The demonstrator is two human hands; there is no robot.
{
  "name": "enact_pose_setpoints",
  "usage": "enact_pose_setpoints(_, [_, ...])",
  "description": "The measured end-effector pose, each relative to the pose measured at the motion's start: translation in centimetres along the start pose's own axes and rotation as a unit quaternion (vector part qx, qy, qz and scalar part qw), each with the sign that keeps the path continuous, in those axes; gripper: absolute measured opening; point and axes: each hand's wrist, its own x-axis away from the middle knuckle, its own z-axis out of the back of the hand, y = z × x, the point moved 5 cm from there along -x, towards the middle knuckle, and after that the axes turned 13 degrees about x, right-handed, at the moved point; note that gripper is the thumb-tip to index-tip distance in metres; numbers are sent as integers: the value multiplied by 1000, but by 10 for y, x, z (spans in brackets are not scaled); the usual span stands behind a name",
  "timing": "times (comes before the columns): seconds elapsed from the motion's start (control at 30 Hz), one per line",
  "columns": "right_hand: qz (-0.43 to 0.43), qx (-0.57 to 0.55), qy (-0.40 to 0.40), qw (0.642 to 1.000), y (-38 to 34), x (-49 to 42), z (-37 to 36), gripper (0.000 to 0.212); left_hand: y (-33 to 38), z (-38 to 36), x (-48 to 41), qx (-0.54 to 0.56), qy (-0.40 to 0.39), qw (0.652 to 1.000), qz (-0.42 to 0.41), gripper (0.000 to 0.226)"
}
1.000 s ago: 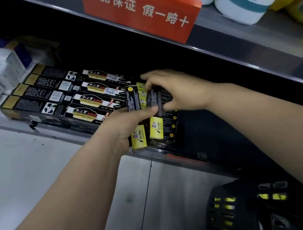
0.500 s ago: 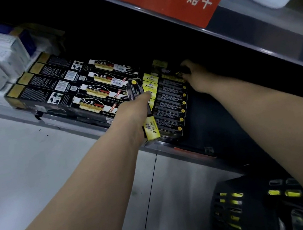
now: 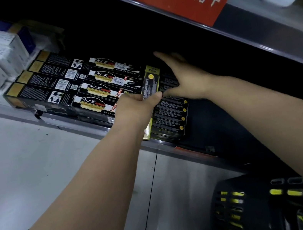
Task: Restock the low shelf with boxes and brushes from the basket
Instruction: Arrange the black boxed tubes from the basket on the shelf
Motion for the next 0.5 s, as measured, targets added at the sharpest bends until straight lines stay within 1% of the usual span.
enact_pose_setpoints(0.03, [64,7,21,998,-17,10,10,90,3,-1,1,-28,-21,999,-22,49])
enact_pose_setpoints(0.07, [115,32,39,992,-30,21,18,81,7,-3,4,-60,-50,996,-44,50])
enact_pose_setpoints(0.1, [141,74,53,986,-39,31,24,66,12,-5,7,-92,-84,990,-62,45])
enact_pose_setpoints(0.13, [140,121,59,981,-42,40,27,50,16,-6,9,-124,-115,983,-76,38])
enact_pose_setpoints(0.17, [112,152,57,980,-40,48,28,37,22,-4,10,-153,-134,975,-91,33])
enact_pose_setpoints(0.2, [63,159,47,984,-35,55,28,31,27,1,10,-174,-138,969,-109,33])
enact_pose_setpoints(0.23, [6,145,29,989,-29,62,25,31,34,8,10,-183,-121,967,-127,34])
enact_pose_setpoints(0.27, [-45,118,9,992,-22,68,20,33,41,18,8,-178,-87,970,-144,34])
enact_pose_setpoints(0.33, [-104,65,-33,992,-14,75,2,39,49,38,5,-135,-6,977,-164,24])
enact_pose_setpoints(0.37, [-114,49,-57,991,-13,76,-8,40,51,44,4,-115,22,979,-165,16])
enact_pose_setpoints(0.4, [-114,44,-80,989,-13,75,-19,40,50,46,3,-109,34,980,-162,11])
enact_pose_setpoints(0.5, [-95,86,-117,985,-16,71,-46,46,43,41,3,-124,8,982,-142,10])
